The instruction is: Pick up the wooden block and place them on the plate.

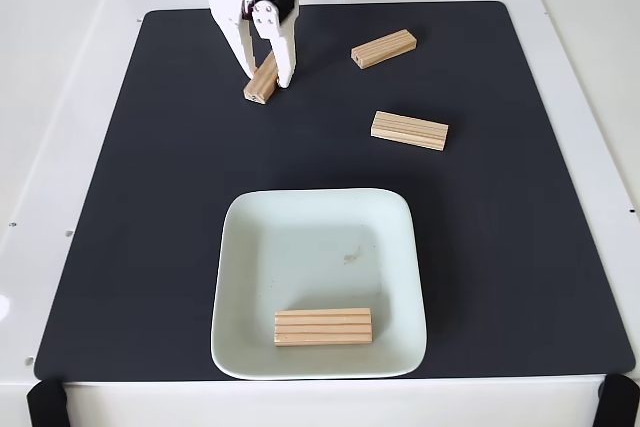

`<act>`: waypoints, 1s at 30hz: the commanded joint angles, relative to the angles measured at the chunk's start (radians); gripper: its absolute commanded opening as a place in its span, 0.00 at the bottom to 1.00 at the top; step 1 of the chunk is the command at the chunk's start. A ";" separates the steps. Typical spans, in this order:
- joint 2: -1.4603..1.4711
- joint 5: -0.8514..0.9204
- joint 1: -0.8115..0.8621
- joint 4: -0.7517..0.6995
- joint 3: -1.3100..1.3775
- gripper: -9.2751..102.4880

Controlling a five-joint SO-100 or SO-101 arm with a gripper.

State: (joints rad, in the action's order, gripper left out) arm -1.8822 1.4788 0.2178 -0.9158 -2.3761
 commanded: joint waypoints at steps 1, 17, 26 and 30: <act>0.003 -0.006 0.009 0.002 -0.002 0.10; -0.072 -0.176 -0.058 0.009 0.052 0.08; -0.152 -0.775 -0.301 0.014 0.457 0.08; -0.100 -0.971 -0.359 0.014 0.653 0.08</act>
State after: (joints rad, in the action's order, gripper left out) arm -1.9880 0.6366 -0.1074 -0.9097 -1.8822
